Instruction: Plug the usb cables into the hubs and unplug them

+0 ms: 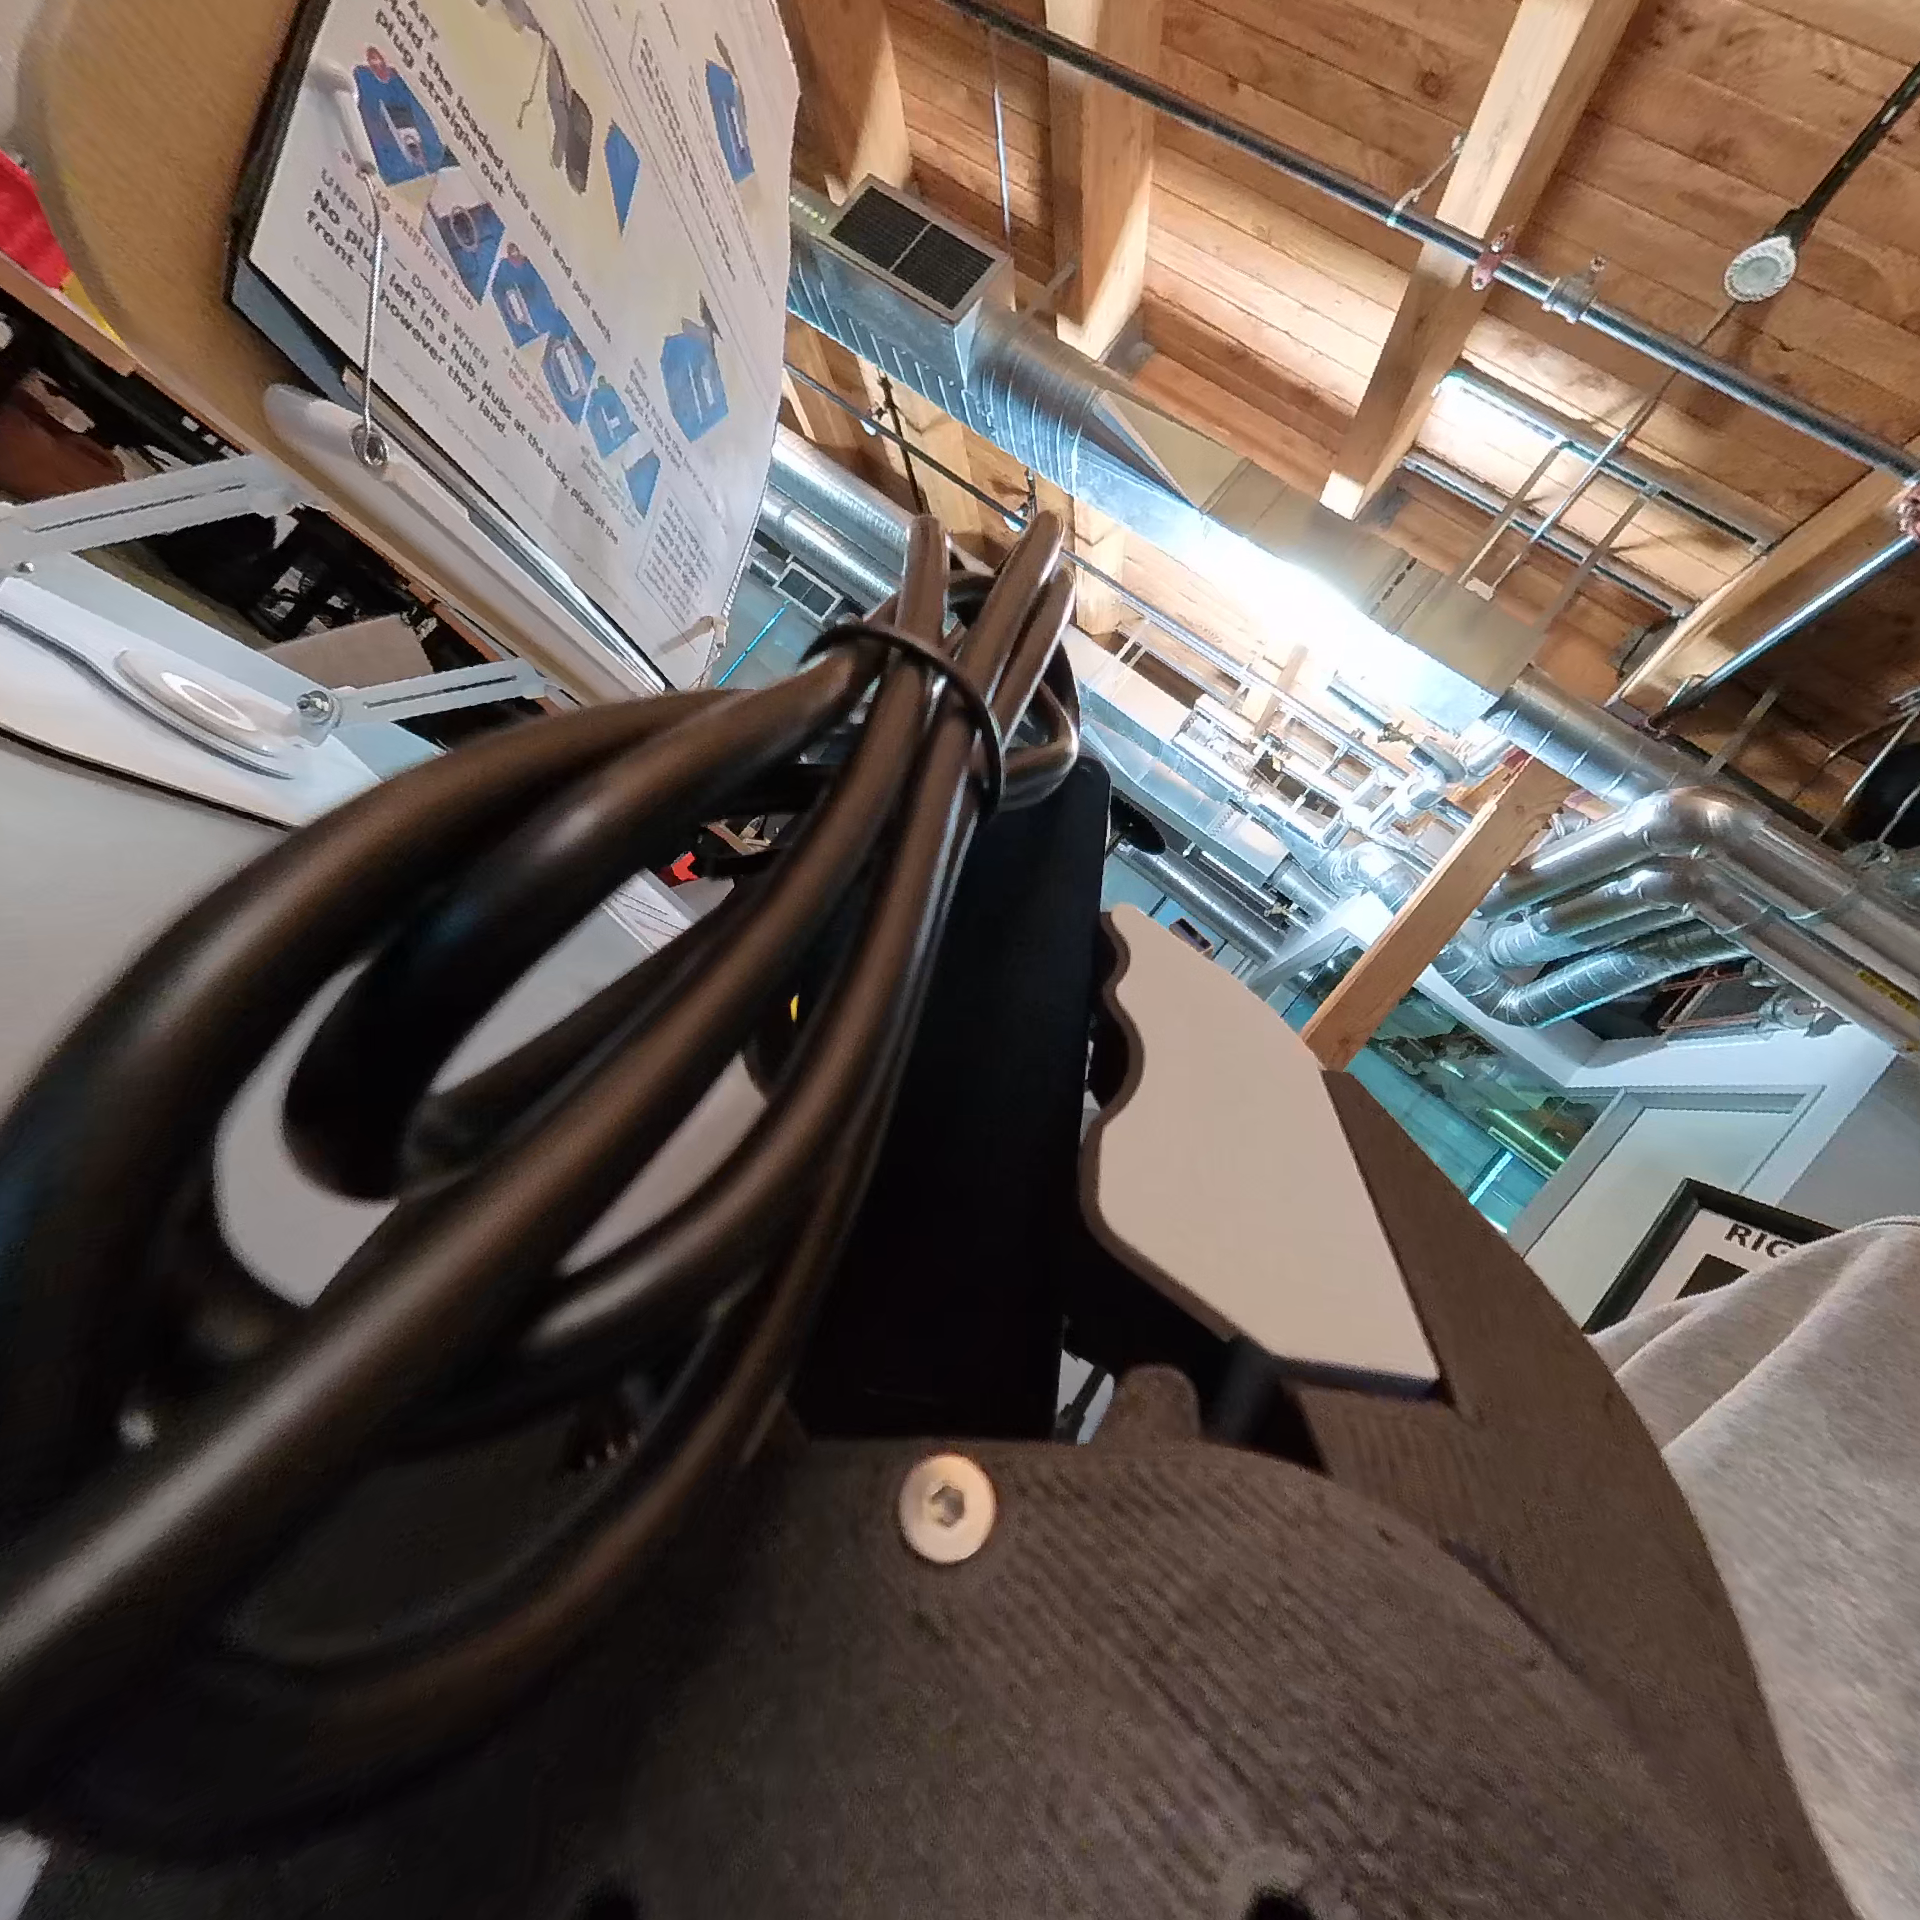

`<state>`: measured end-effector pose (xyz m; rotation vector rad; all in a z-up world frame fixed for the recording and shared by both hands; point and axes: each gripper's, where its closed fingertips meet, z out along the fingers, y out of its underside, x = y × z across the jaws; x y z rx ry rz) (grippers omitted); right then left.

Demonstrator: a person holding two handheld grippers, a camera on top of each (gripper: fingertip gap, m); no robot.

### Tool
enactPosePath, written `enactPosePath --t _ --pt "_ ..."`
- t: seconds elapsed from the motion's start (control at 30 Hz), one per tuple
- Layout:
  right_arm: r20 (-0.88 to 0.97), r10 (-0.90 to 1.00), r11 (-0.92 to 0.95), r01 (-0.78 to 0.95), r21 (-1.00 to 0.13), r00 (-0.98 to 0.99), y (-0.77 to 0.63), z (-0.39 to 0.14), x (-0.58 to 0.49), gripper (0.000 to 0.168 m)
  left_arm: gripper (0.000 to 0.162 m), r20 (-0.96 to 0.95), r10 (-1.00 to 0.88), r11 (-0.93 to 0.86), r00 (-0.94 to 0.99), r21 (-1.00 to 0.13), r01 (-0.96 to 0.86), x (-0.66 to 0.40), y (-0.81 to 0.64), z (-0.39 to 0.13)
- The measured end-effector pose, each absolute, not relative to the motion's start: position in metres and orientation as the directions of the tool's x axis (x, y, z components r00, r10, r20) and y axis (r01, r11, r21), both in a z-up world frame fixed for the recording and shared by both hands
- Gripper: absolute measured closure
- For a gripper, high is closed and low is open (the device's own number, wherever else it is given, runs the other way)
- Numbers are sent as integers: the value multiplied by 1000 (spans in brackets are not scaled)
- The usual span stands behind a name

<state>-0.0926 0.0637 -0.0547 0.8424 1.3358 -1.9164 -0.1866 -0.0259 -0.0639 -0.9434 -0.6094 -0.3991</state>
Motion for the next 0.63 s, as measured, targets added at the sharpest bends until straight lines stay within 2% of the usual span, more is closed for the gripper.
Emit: enactPosePath --t 0.03,0.43,0.63 --pt "-799 -143 -267 800 -537 -584 62 -56 -92 164 112 642 -55 533 765 -628 566 -186 -26 -64" --pt "-818 -142 -257 819 -514 -558 57 -63 -94 164 112 634 -68 539 770 -627 563 -184 -25 -61" --pt "-896 -211 -250 908 -337 -390 48 -70 -95 164 112 593 -90 527 800 -653 544 -174 -23 -55"
